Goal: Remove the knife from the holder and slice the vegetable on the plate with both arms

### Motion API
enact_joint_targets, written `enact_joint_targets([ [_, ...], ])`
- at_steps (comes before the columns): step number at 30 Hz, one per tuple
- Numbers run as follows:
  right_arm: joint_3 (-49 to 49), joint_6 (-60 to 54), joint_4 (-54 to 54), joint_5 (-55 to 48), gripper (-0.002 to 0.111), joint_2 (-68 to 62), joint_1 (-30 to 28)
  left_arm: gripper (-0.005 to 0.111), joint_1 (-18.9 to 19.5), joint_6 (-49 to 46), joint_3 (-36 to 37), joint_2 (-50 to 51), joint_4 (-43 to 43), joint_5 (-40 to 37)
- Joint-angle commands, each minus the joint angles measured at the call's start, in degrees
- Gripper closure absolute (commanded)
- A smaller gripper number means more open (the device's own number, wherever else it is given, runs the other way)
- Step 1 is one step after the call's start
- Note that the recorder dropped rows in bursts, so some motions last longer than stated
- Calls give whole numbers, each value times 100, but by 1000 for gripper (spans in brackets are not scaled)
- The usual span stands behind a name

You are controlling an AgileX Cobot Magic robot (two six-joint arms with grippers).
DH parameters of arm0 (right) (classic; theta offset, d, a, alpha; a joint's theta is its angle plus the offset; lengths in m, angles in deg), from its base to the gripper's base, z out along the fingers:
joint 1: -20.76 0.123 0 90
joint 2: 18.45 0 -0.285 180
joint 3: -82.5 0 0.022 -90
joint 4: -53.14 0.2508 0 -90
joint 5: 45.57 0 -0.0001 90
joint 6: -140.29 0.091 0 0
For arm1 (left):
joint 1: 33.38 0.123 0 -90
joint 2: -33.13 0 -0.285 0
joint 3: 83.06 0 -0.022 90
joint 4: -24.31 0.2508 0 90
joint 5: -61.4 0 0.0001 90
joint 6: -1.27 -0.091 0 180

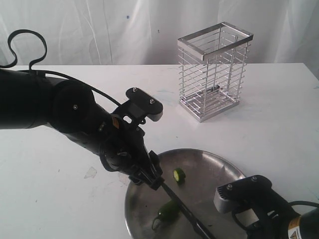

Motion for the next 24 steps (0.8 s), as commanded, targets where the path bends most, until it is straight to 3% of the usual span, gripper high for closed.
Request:
enact_joint_targets([
  [1,15,-70,39,62,108,41,6,43,5,53,49,-13,-145,-5],
  [24,15,-138,39,181,108,41,6,43,5,53,49,-13,-170,-80],
])
